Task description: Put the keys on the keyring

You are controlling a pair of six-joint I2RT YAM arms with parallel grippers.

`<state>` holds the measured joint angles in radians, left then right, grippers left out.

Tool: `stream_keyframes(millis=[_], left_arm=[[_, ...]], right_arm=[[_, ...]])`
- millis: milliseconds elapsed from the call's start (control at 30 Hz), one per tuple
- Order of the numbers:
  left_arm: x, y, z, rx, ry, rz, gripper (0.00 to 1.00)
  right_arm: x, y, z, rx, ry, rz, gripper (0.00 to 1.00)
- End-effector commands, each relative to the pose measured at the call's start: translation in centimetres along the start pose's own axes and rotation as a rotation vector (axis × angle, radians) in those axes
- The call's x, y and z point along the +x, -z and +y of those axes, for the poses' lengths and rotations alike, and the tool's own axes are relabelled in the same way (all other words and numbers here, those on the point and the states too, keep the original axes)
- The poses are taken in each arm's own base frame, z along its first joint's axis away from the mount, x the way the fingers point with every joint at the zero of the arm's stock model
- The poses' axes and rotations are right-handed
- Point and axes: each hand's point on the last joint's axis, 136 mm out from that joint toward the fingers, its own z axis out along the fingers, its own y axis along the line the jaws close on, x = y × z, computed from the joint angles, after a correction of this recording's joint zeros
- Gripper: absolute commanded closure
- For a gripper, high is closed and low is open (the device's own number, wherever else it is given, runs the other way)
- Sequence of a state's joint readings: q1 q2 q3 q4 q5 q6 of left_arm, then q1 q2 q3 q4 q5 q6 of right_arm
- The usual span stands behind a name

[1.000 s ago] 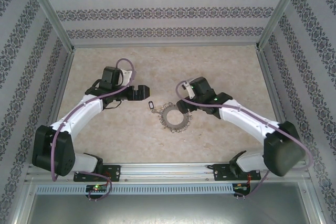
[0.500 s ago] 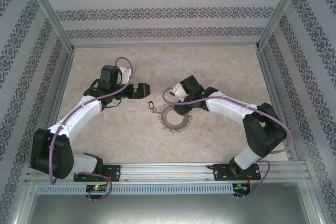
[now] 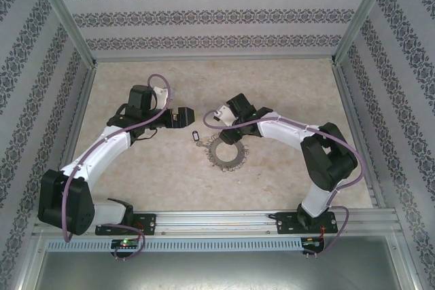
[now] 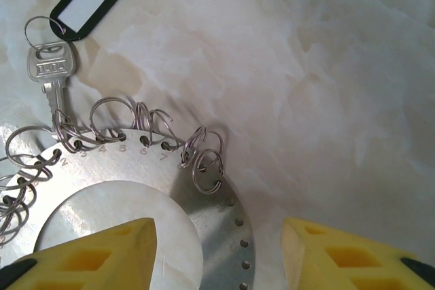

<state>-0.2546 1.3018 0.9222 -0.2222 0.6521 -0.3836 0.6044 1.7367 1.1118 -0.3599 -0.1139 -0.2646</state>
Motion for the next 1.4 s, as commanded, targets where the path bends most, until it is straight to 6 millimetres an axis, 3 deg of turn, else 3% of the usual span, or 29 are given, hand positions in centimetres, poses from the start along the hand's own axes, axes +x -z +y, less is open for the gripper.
stream_keyframes(millis=[0,300,467,767,1000,1100,1200,1367], left_arm=[[-0.3,0.1,-0.9,0.036,-0.008,-0.024,0.00],[1.3,-1.1,0.5,0.013,0.059,0.050,0.04],[3.0,-2.6,1.6,-0.017,0.096,0.128,0.09],[6.5,-5.1,1.7,-0.093,0.045,0.267,0.20],[8.6,-7.8,2.8,-0.175,0.005,0.353,0.32],[9.2,-9.6,2.6,-0.220,-0.036,0.380,0.42],[9.8,-10.7,3.3,-0.301,-0.071,0.406,0.50],[10.5,-12.0,3.9,-0.385,-0.138,0.435,0.53]], right_arm=[[-0.1,0.2,-0.1,0.008,-0.064,0.031,0.50],[1.5,-0.6,-0.7,0.145,-0.377,0.051,0.52],[2.8,0.1,-1.3,0.155,-0.532,0.027,0.51],[2.0,-0.7,-0.2,0.082,-0.353,0.018,0.52],[1.9,-1.6,-1.0,0.102,-0.439,-0.046,0.58],[2.0,-1.5,-0.9,0.096,-0.488,-0.084,0.57],[2.5,-1.1,-1.2,0.114,-0.513,-0.081,0.50],[3.7,-0.2,-1.8,0.130,-0.545,-0.113,0.42]])
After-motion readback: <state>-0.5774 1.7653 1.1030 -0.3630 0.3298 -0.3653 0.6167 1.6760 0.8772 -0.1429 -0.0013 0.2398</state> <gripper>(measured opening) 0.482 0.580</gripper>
